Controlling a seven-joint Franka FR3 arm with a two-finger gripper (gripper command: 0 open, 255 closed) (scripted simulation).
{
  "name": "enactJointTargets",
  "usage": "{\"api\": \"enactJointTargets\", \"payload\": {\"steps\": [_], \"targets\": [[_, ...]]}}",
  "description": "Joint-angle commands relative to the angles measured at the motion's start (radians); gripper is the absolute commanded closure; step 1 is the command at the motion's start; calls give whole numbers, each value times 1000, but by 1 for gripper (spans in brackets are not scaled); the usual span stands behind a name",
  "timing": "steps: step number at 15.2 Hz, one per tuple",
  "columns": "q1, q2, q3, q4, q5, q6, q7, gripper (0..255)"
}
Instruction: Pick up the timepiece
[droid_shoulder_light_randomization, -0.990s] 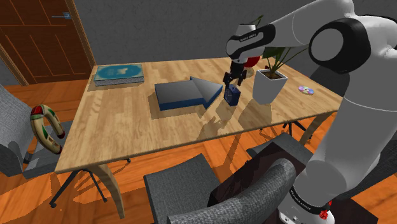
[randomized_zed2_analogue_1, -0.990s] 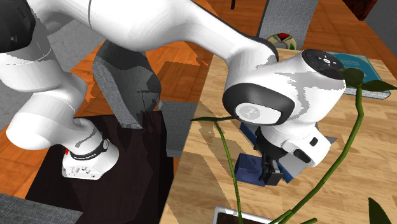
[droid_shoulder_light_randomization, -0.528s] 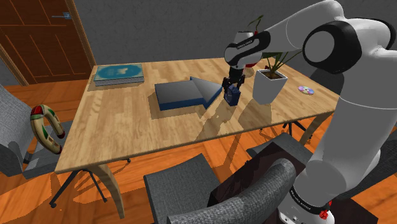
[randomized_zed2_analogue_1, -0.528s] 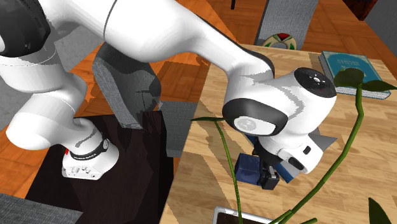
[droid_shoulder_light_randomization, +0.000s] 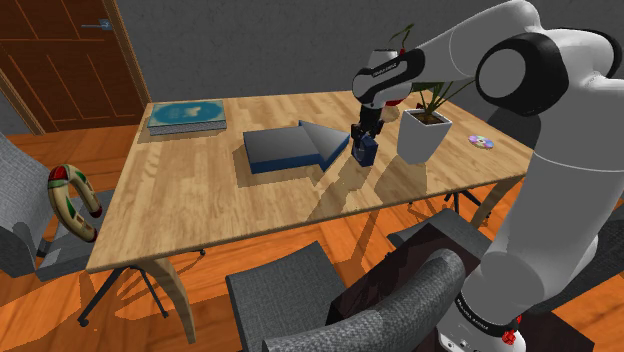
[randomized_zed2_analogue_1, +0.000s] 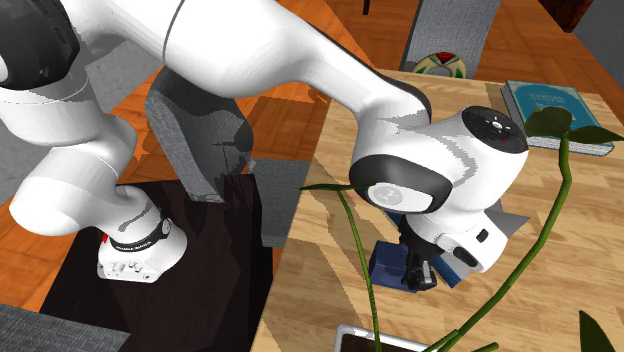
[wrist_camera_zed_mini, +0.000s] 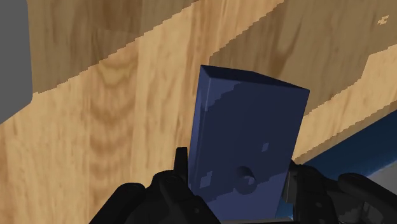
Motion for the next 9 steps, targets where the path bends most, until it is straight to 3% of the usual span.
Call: {"api": "enactJointTargets", "payload": {"steps": [1, 9], "targets": [[0, 1, 0, -1, -1, 0, 0, 255], [2, -39, -4, 42, -10, -83, 5, 255]]}}
